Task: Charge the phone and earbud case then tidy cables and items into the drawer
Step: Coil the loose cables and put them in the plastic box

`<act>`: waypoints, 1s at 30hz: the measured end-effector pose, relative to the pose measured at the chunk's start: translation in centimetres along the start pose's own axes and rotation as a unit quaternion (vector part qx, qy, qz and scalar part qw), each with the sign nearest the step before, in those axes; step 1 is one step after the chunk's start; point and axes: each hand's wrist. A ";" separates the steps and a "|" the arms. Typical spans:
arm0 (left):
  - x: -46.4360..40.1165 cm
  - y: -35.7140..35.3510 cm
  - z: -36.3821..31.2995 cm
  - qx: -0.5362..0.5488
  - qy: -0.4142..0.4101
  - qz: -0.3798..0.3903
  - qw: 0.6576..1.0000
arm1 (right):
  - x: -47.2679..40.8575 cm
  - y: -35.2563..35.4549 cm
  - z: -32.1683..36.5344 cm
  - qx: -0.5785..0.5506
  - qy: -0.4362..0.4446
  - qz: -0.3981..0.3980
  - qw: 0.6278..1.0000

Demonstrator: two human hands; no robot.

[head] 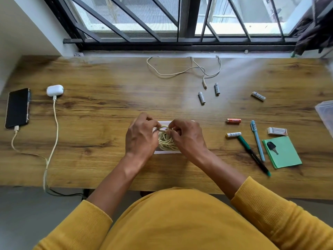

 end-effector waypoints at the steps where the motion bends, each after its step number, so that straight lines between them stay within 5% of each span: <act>1: 0.0 -0.1 0.2 0.002 0.002 0.000 1.000 | 0.0 -0.1 0.0 0.012 0.009 -0.002 1.000; 15: -0.7 -1.0 -0.1 -0.024 0.026 0.046 0.998 | -1.0 -1.0 0.3 0.105 0.067 -0.001 0.992; 30: -1.1 0.9 0.1 0.117 0.074 -0.009 0.990 | -1.9 1.5 0.6 -0.003 0.071 -0.044 0.996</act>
Point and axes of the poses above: each hand's wrist, its own x-axis away from the middle knuckle, its own y-axis out of the back of the hand, z = x × y, and after that the axes turned 9 degrees about -y, right-handed
